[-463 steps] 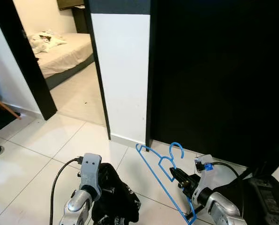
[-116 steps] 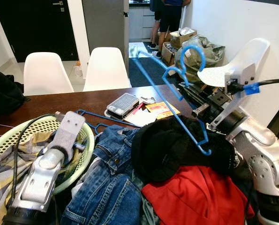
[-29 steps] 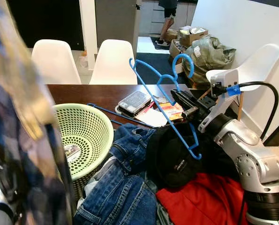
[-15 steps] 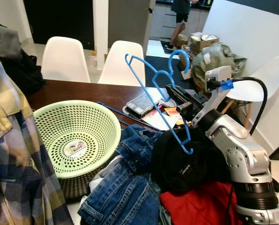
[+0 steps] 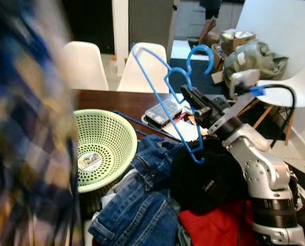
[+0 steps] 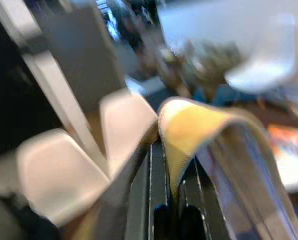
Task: Hang hanger
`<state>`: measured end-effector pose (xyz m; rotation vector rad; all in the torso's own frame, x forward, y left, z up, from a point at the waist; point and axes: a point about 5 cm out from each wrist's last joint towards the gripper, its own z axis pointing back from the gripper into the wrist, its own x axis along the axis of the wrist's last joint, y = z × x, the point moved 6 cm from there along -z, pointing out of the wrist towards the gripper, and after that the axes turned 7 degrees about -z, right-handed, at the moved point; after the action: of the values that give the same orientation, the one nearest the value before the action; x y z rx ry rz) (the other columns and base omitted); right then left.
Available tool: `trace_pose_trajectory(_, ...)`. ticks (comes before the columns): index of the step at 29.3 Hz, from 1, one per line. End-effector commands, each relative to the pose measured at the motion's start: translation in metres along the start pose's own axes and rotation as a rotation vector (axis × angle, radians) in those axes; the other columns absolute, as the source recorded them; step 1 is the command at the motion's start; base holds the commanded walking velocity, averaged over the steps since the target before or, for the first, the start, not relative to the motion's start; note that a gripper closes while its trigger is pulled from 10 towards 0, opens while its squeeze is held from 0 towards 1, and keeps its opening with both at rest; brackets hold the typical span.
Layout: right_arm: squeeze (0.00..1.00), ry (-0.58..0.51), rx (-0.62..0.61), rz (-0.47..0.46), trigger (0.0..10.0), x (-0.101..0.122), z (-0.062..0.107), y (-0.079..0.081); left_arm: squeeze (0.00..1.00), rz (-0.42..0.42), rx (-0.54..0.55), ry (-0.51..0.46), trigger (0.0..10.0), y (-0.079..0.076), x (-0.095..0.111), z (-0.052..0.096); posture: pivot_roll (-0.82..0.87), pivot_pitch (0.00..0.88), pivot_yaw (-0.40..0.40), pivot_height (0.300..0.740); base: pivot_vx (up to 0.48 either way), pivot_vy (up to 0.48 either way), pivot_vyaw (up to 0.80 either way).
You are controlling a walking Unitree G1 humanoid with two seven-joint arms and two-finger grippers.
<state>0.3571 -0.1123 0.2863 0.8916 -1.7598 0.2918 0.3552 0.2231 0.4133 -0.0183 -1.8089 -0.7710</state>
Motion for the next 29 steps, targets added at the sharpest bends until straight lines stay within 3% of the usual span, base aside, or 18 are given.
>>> trace_pose_trajectory(1,0.00,-0.057,0.070,-0.017,10.0,0.012,0.005,0.011,0.00,0.018,-0.117,-0.025,10.0,-0.031,0.000,0.002,0.10,0.000,-0.050,0.740,0.000,0.000,0.00)
trace_pose_trajectory(2,0.00,-0.072,0.084,-0.031,10.0,0.015,0.007,0.012,0.00,0.055,-0.139,-0.055,10.0,-0.047,-0.003,0.003,0.10,0.000,-0.051,0.740,0.000,0.000,0.00)
trace_pose_trajectory(4,0.00,-0.092,0.089,-0.049,10.0,0.018,0.009,0.011,0.00,0.115,-0.139,-0.105,10.0,-0.063,-0.003,0.005,0.10,0.000,-0.048,0.740,0.000,0.000,0.00)
trace_pose_trajectory(8,0.00,-0.111,0.093,-0.066,10.0,0.019,0.009,0.012,0.00,0.150,-0.157,-0.146,10.0,-0.075,-0.001,0.003,0.09,0.000,-0.047,0.740,0.000,0.000,0.00)
trace_pose_trajectory(10,0.00,-0.130,0.109,-0.084,10.0,0.021,0.010,0.015,0.00,0.169,-0.207,-0.194,10.0,-0.096,0.004,0.001,0.09,0.000,-0.039,0.740,0.000,0.000,0.00)
trace_pose_trajectory(11,0.00,-0.130,0.109,-0.084,10.0,0.021,0.010,0.015,0.00,0.169,-0.207,-0.194,10.0,-0.096,0.004,0.001,0.09,0.000,-0.039,0.740,0.000,0.000,0.00)
trace_pose_trajectory(14,0.00,-0.172,0.147,-0.125,10.0,0.026,0.014,0.020,0.00,0.179,-0.275,-0.246,10.0,-0.121,0.011,0.002,0.09,0.000,-0.039,0.740,-0.375,0.000,0.00)
trace_pose_trajectory(19,0.00,-0.184,0.164,-0.183,10.0,0.022,0.014,0.022,0.00,0.274,-0.323,-0.426,10.0,-0.148,0.048,0.006,0.07,0.000,-0.039,0.740,-0.437,0.000,0.00)
trace_pose_trajectory(22,0.00,-0.187,0.166,-0.194,10.0,0.022,0.015,0.022,0.00,0.311,-0.340,-0.475,10.0,-0.159,0.058,0.005,0.06,0.000,-0.038,0.740,-0.437,0.000,0.00)
trace_pose_trajectory(29,0.00,-0.207,0.140,-0.206,10.0,0.027,0.016,0.016,0.00,0.351,-0.343,-0.526,10.0,-0.162,0.068,0.002,0.05,0.000,-0.033,0.740,-0.440,0.000,0.00)
